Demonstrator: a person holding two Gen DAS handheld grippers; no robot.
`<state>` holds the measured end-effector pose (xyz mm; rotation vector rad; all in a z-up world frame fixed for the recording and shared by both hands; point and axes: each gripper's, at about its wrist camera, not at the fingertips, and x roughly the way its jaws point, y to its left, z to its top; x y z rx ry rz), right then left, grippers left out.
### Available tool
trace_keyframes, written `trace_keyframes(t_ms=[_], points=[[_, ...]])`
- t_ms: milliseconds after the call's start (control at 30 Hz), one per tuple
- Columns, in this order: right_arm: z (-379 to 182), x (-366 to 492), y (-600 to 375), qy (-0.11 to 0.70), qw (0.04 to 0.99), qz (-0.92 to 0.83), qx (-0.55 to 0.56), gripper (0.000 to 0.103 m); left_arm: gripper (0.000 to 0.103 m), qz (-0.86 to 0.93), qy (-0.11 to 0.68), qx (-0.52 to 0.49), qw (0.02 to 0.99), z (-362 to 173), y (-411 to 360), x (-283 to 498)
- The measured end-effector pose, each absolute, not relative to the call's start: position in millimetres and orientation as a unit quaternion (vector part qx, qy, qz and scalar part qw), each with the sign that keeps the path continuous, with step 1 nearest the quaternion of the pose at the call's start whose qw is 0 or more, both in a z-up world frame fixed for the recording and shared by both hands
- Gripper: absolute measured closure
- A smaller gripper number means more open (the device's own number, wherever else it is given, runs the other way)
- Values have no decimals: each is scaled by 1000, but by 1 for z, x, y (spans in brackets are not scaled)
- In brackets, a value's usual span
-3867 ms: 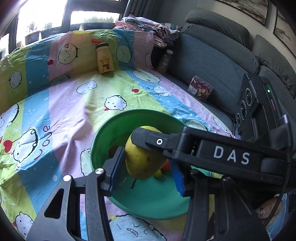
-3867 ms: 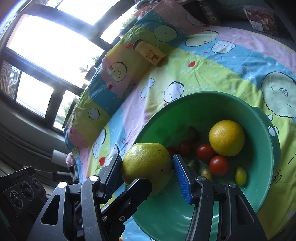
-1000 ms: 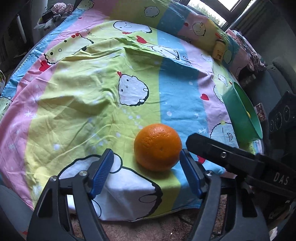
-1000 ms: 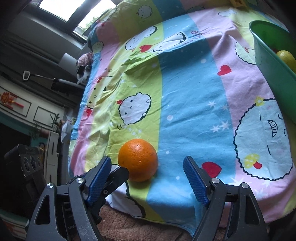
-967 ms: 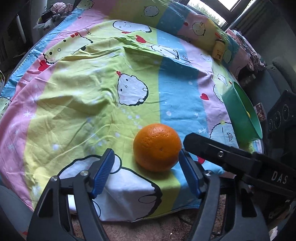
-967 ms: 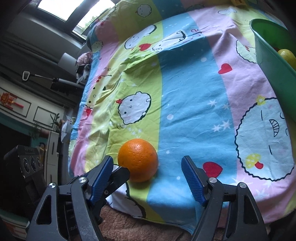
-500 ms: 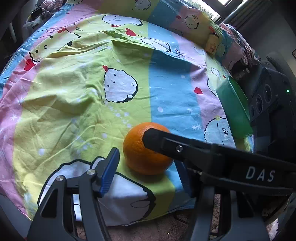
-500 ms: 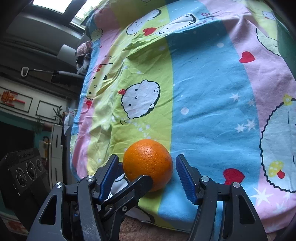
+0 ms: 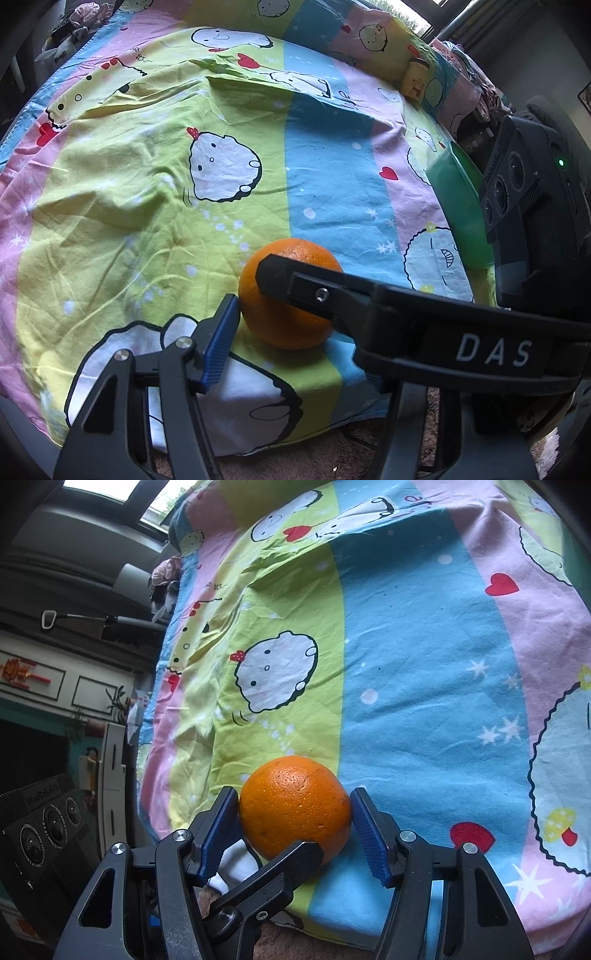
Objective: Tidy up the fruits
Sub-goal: 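Close the right tool around the orange, then carry the orange in the right tool over the green bowl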
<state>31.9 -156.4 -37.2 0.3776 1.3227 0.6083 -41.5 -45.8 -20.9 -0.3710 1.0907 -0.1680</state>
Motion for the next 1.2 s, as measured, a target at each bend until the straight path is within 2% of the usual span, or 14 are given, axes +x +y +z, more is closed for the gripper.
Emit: trace_keyframes(t_ms=[200, 900, 1200], points=[[-25, 35, -160, 581, 738, 289, 183, 39, 44, -72, 493, -160, 852, -4, -51, -39], [84, 97, -196, 443, 826, 295, 184, 39, 45, -115, 359, -107, 920, 89, -81, 35], [83, 116, -232, 410, 844, 265, 224, 39, 45, -152, 344, -74, 923, 87, -111, 63]])
